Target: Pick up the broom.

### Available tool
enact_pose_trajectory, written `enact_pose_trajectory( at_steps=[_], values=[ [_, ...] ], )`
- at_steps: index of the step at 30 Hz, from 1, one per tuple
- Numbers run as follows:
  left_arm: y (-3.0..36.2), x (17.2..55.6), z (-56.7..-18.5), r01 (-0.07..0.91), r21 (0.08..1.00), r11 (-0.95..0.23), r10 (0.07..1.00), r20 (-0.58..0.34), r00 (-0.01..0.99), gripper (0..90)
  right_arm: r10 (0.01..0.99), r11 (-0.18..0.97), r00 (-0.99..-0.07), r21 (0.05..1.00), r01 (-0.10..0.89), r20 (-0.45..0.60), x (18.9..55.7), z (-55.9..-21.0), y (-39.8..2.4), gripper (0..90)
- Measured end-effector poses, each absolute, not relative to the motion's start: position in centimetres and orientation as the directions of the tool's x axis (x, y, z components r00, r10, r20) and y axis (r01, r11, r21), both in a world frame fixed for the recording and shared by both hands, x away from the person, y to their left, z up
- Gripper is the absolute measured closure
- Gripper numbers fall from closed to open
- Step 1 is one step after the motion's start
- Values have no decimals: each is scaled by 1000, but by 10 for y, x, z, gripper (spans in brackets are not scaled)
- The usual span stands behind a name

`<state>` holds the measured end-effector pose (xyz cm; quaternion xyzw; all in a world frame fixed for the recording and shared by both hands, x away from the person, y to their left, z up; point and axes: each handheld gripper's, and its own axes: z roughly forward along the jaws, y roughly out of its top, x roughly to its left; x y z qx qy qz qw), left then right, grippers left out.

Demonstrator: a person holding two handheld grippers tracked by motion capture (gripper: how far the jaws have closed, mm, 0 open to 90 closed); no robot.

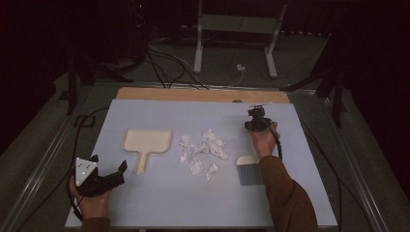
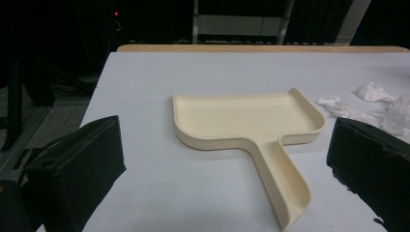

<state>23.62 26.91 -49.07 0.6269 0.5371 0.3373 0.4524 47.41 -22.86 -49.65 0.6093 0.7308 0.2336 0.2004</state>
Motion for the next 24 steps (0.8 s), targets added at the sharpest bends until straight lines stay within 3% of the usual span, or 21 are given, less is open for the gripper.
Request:
enact_pose_trajectory(
  at_steps=[13, 24],
  values=[
    [253, 231, -485, 358, 934, -4, 981, -65, 182, 7, 974, 109, -216, 690, 715, 71, 449, -463, -231, 704],
    [207, 231, -467, 307, 952, 5, 950, -101, 297, 6, 959, 92, -267, 794, 601, 91, 414, -426, -233, 705]
  ],
)
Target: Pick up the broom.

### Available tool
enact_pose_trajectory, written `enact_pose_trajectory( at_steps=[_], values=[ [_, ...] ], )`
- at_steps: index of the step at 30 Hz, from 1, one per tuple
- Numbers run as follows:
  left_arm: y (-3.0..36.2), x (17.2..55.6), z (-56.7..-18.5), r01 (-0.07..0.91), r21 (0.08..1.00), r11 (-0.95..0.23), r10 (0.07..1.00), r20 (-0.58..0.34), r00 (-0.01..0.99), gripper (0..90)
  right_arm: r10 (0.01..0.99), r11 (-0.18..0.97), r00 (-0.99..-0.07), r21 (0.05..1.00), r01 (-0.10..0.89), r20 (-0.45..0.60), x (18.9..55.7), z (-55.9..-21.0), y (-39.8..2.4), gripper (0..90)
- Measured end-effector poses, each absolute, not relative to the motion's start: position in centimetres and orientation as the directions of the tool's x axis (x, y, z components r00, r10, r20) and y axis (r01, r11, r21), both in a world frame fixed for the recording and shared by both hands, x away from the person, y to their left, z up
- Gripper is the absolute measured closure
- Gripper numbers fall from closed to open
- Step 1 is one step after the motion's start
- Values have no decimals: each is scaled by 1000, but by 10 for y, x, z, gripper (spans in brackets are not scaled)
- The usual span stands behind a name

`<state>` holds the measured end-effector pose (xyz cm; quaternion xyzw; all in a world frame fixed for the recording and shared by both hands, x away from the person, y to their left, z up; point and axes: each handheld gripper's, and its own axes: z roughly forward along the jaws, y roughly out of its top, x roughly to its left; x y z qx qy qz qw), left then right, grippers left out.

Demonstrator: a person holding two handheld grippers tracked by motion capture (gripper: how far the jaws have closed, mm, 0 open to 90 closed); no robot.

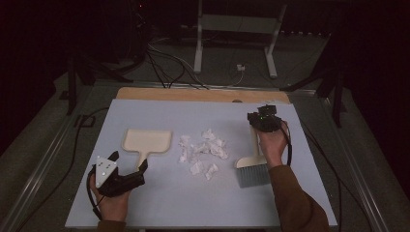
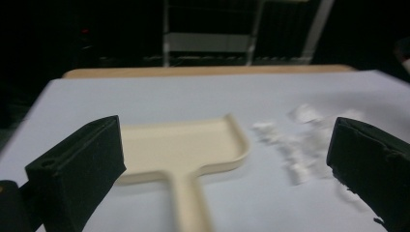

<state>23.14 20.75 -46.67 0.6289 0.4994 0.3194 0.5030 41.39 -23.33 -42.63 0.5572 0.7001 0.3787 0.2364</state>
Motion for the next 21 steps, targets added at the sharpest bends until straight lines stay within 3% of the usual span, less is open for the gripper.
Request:
enact_pose_trajectory(
  at_steps=[15, 21],
  values=[
    [115, 259, -467, 304, 949, -84, 864, -82, 497, 7, 934, 74, -336, 849, 523, 125, 380, -398, -239, 706],
    [75, 269, -473, 347, 933, -92, 819, -127, 559, 9, 924, 85, -362, 861, 501, 119, 370, -391, -233, 706]
  ],
)
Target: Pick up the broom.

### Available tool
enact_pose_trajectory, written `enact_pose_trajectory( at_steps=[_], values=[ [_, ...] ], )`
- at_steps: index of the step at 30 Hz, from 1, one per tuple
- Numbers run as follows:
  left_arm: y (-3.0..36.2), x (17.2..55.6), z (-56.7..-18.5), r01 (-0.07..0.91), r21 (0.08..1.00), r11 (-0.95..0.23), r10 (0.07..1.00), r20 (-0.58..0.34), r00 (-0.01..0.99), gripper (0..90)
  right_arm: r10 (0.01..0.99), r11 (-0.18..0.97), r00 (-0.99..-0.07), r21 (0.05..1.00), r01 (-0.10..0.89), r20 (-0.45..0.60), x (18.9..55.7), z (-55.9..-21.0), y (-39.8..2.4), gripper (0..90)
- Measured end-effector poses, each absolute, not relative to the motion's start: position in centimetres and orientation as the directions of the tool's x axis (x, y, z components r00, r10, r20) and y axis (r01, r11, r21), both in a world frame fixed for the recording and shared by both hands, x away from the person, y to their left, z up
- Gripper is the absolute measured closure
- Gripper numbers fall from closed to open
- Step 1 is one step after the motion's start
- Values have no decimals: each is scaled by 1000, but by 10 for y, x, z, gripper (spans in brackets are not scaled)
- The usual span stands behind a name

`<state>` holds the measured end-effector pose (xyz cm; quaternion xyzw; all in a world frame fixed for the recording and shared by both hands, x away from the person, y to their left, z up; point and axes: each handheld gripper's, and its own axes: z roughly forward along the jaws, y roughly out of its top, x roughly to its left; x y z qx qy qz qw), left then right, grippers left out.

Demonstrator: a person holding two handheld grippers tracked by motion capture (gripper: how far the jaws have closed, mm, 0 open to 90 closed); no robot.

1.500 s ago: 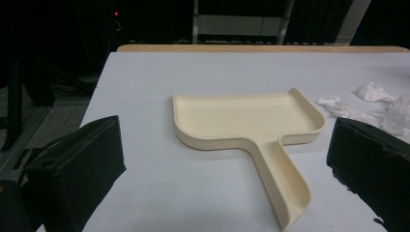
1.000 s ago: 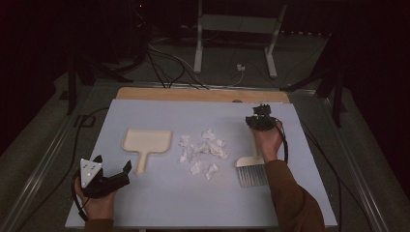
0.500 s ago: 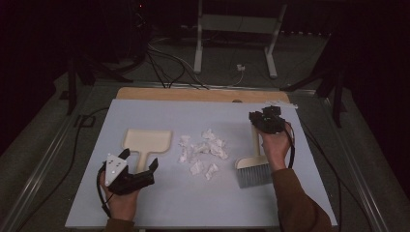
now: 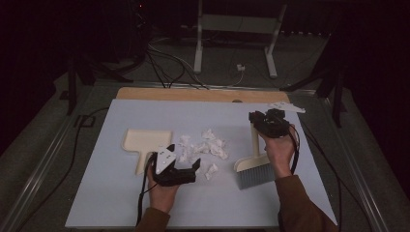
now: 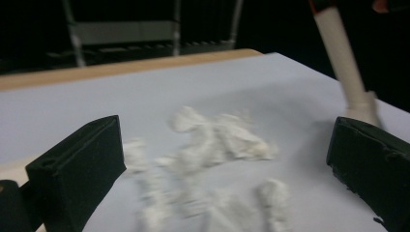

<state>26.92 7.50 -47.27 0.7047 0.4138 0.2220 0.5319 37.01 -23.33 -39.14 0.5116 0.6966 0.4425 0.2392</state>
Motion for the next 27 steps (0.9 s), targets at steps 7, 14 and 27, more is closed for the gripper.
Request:
enact_pose_trajectory(
  at_steps=[7, 14, 27],
  values=[
    [35, 274, -481, 394, 910, -128, 756, -167, 633, 75, 907, 96, -403, 875, 475, 119, 358, -384, -225, 706],
    [9, 277, -483, 408, 900, -151, 701, -194, 687, 164, 889, 96, -439, 882, 461, 133, 350, -377, -217, 706],
    [-14, 288, -499, 489, 848, -204, 639, -263, 723, 398, 852, 98, -499, 888, 449, 158, 345, -370, -197, 706]
  ],
)
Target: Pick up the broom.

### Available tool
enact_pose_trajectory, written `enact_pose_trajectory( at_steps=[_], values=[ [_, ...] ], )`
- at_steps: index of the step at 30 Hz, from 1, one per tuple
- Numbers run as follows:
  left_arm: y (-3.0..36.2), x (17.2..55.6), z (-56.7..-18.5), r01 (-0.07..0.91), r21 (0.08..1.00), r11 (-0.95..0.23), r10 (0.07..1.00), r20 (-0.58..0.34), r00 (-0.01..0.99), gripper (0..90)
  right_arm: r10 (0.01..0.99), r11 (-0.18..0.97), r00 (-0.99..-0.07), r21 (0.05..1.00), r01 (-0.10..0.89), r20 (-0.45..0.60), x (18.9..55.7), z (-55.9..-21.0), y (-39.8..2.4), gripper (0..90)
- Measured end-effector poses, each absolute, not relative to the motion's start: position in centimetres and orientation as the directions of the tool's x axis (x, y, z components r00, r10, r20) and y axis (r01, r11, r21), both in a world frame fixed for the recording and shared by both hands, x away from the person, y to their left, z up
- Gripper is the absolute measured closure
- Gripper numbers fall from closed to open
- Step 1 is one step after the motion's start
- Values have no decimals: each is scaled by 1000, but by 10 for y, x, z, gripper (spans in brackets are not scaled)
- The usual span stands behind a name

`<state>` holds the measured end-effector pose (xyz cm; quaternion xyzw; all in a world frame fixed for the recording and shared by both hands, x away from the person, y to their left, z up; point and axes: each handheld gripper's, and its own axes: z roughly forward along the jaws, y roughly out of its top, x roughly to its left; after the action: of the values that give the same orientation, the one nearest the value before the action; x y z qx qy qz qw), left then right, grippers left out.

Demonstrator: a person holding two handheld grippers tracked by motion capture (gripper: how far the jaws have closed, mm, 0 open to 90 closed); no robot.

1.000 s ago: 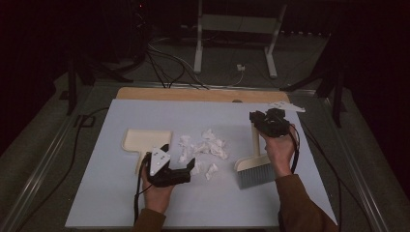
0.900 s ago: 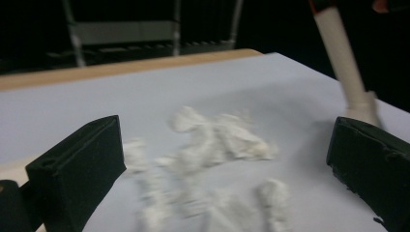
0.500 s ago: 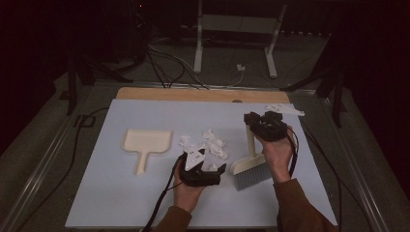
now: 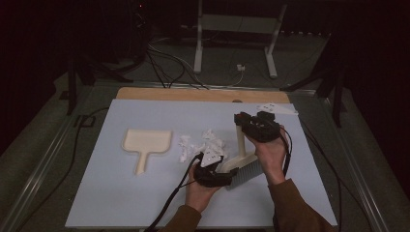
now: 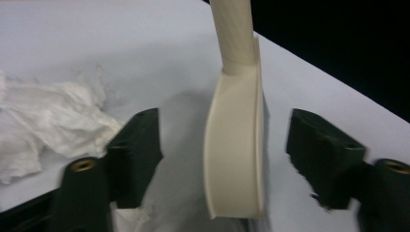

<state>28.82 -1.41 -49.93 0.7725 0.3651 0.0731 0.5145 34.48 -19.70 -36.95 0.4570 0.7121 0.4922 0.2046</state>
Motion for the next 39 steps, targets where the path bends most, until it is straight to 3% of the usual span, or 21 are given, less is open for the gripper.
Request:
enact_pose_trajectory(
  at_steps=[1, 4, 9, 10, 11, 12, 14, 15, 16, 23, 39],
  values=[
    [-15, 289, -501, 500, 841, -206, 634, -274, 723, 398, 850, 97, -502, 889, 447, 159, 345, -369, -196, 706],
    [-15, 292, -503, 518, 829, -213, 621, -294, 726, 595, 840, 100, -517, 889, 447, 165, 344, -368, -191, 705],
    [-15, 291, -501, 535, 820, -204, 606, -323, 727, 664, 827, 112, -539, 892, 438, 161, 344, -368, -189, 696],
    [-14, 291, -501, 545, 814, -199, 608, -333, 721, 674, 832, 129, -535, 889, 438, 143, 344, -368, -187, 596],
    [-14, 292, -501, 551, 811, -196, 605, -342, 719, 674, 832, 129, -535, 889, 438, 143, 344, -368, -187, 596],
    [-14, 293, -501, 555, 809, -193, 601, -349, 719, 681, 833, 127, -530, 877, 463, 159, 347, -368, -186, 442],
    [-14, 293, -502, 560, 808, -185, 597, -360, 717, 683, 823, 124, -540, 873, 472, 175, 348, -369, -186, 416],
    [-14, 293, -501, 562, 807, -181, 595, -365, 716, 684, 821, 121, -542, 872, 475, 181, 349, -370, -185, 354],
    [-14, 293, -501, 565, 806, -175, 590, -374, 716, 687, 835, 129, -526, 873, 470, 160, 349, -371, -185, 229],
    [-12, 294, -499, 600, 787, -143, 567, -432, 702, 694, 842, 169, -522, 854, 491, 133, 352, -375, -184, 23],
    [7, 293, -480, 582, 807, -100, 563, -437, 702, 695, 763, 192, -628, 875, 445, 151, 352, -380, -197, 0]
  ],
)
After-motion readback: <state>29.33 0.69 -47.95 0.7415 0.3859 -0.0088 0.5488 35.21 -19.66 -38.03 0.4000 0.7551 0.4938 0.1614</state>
